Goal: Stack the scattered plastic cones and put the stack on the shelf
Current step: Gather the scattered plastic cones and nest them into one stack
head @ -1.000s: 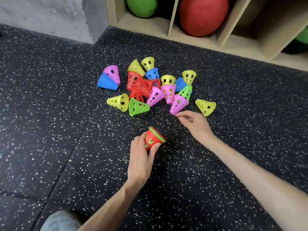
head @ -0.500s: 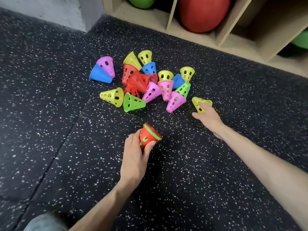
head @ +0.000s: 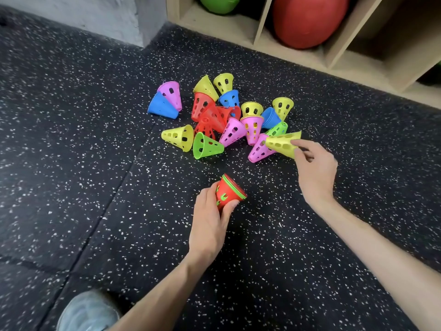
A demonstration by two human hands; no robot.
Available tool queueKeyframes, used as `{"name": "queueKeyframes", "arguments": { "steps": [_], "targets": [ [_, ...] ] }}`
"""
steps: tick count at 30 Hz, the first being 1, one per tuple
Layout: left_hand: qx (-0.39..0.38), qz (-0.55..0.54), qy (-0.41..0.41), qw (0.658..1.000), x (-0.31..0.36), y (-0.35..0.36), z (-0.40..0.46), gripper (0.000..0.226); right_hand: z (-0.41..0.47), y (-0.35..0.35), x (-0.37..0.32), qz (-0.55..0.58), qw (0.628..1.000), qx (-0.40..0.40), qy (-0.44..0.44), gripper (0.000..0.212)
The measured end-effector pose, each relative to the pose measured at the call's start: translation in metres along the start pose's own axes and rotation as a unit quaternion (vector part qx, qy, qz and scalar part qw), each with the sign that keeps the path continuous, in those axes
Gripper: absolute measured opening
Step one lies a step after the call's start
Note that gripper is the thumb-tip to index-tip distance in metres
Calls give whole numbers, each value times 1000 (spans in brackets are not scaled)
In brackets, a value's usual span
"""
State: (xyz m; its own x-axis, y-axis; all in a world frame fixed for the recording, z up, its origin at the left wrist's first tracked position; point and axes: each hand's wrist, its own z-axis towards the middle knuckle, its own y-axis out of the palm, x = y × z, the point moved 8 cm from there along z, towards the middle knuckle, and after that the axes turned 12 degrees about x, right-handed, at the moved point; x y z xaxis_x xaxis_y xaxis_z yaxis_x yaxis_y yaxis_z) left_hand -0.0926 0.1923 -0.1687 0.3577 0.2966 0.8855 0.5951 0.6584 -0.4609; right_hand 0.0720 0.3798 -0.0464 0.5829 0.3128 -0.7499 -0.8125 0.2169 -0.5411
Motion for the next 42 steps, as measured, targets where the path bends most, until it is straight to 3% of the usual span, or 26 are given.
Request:
{"name": "queueKeyframes", "arguments": {
  "steps": [8,16,25,37,39,42],
  "targets": [
    [10,-10,-9,1000,0,-2,0,76,-52,36,-35,56,978,-198,-37,43],
    [24,-18,-16,999,-2,-4,0,64,-86,65,-34,77,942,-326,-17,29],
    [37,-36,-20,998,-4,-6,-1,66,-93,66,-38,63,936,-345,-17,25],
    [38,-11,55,998,0,-2,1,62,-71,84,-31,66,915,-399,-11,23],
    [40,-16,56,998,0,-2,0,60,-64,86,-30,71,923,-379,1,21],
    [44,-34,42,998,-4,-2,1,59,-37,80,-27,35,964,-260,-31,22]
  ]
}}
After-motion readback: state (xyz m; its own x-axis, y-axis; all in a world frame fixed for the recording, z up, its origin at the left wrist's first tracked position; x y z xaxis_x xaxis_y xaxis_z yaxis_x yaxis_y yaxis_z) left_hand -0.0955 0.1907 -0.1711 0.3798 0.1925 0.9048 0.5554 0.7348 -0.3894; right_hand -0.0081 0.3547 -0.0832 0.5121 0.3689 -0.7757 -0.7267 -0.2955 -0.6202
